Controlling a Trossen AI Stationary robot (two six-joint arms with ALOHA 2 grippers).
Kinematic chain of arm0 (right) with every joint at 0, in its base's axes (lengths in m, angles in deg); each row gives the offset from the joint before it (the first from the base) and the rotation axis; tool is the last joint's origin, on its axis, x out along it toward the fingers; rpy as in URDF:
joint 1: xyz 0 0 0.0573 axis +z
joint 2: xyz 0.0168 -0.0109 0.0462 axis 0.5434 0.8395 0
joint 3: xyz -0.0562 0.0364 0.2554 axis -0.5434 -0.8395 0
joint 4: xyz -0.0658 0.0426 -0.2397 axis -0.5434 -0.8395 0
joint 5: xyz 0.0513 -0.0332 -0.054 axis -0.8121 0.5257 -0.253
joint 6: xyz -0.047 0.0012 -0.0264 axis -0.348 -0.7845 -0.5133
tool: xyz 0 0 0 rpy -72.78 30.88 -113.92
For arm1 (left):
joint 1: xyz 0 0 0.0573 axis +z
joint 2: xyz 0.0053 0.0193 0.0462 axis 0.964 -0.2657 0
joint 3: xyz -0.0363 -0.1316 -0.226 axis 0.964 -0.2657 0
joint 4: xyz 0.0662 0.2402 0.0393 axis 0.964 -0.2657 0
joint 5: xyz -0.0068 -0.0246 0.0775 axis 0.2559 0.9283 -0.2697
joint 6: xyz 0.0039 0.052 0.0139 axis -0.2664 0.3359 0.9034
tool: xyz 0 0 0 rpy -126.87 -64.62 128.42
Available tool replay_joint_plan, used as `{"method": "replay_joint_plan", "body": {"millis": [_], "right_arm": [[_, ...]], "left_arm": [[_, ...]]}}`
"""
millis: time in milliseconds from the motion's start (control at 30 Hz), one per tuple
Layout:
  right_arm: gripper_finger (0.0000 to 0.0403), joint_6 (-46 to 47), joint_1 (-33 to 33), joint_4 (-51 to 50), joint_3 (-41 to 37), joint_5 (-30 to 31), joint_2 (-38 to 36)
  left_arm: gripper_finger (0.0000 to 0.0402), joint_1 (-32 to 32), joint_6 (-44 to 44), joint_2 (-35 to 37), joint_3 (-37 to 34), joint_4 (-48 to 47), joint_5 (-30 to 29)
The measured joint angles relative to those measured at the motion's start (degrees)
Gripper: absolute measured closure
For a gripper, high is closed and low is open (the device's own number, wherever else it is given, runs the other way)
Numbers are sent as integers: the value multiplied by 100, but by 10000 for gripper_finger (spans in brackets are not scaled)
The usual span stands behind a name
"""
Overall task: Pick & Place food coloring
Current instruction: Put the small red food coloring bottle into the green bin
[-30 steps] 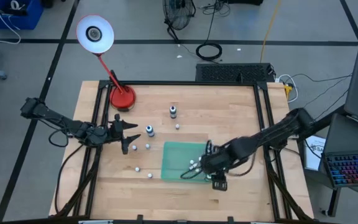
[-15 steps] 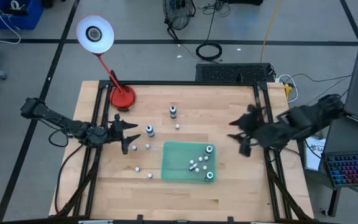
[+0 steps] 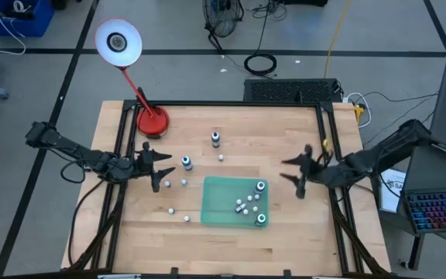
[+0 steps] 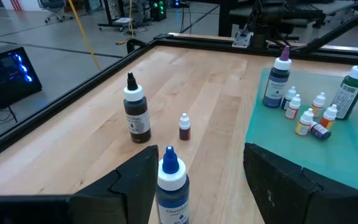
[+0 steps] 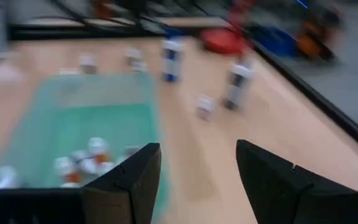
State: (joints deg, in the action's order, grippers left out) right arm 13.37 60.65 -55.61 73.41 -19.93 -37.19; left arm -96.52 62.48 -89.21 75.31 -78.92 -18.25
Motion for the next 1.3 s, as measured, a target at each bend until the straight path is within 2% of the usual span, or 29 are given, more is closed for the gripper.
{"method": "replay_joint_plan", "body": {"millis": [100,167,267,433,633,833,1100,1300], "right_arm": [[205,-739,-199,1745,-827,-939,-176],[206,-937,-434,2434,-1183,-1426,-356],[204,-1122,-835,2514,-1412,-2034,-703],[202,-1146,-1594,2083,-1451,-2601,-1448],[205,-1258,-2382,1282,-1453,-2610,-2509],[202,-1408,-2753,989,-1453,-2628,-3219],[205,-1448,-2818,843,-1687,-2628,-3373],[200,-1463,-2818,1596,-2184,-2624,-3373]], "left_arm": [[165,8,87,-2,0,390,-26],[165,9,155,0,0,704,-33],[165,9,158,-2,0,959,-12],[165,9,138,-1,0,1085,-11],[165,9,22,-2,0,1080,51],[165,12,12,-2,0,1070,50],[165,13,123,-2,0,1058,50],[165,13,-4,0,0,1175,50]]}}
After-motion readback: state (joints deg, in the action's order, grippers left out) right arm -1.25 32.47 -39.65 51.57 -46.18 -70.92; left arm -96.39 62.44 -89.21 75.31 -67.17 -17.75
